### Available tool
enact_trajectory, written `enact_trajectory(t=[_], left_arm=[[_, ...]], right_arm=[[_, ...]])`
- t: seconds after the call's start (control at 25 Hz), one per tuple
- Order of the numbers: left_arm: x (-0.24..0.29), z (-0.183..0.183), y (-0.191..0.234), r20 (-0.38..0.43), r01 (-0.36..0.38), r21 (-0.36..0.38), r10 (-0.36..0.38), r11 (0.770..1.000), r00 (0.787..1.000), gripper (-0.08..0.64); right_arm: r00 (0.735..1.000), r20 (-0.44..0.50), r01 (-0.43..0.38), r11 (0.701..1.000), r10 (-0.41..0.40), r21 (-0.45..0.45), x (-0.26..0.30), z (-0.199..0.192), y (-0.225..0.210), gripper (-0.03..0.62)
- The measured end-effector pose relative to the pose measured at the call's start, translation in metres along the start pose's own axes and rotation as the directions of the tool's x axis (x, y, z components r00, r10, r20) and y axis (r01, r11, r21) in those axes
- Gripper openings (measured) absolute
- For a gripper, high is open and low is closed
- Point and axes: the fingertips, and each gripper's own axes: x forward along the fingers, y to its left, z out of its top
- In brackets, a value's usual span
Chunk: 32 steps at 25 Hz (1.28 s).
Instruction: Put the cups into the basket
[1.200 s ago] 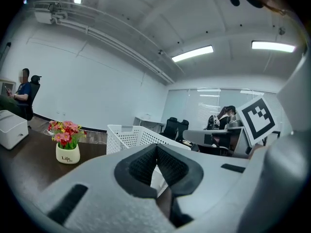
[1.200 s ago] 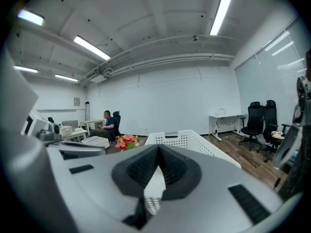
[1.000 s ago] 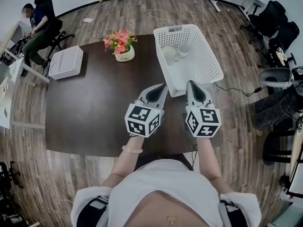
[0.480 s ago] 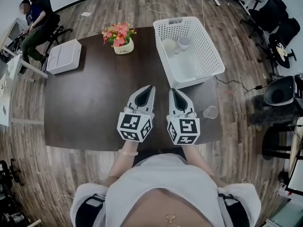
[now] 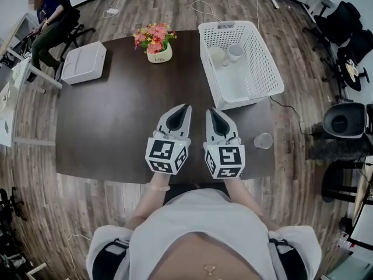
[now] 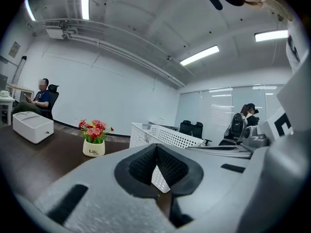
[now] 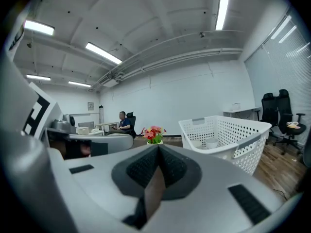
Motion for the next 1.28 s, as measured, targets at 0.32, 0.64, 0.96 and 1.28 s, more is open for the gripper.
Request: enact_trajectory(t=[0.32,0.64,0.96,1.28], left_arm=[[0.006,0.0,0.002,-0.011,0.007,-0.017,-0.008,1.0,1.0,0.011],[0.018,-0.009,-0.027,-0.04,0.098,-0.026,-0.099,0.995,0.994,0.011],[0.045,-0.019,-0.081,-0.073,0.242,-0.017,-0.242,0.97,0.967,0.011],[0.064,-0.033,-0.14,-0.112,0.381,-0.019,-0.38,0.925,0.918,0.011]], right_arm=[[1.0,0.006,0.027,1.0,-0.027,0.003,0.003,0.004,-0.012,0.011],[0.996,0.019,0.088,0.996,-0.087,-0.024,-0.01,0.003,-0.031,0.011],[0.971,0.057,0.232,0.972,-0.23,-0.031,-0.048,0.009,-0.086,0.011],[0.923,0.062,0.381,0.925,-0.38,0.002,-0.094,0.003,-0.133,0.022]])
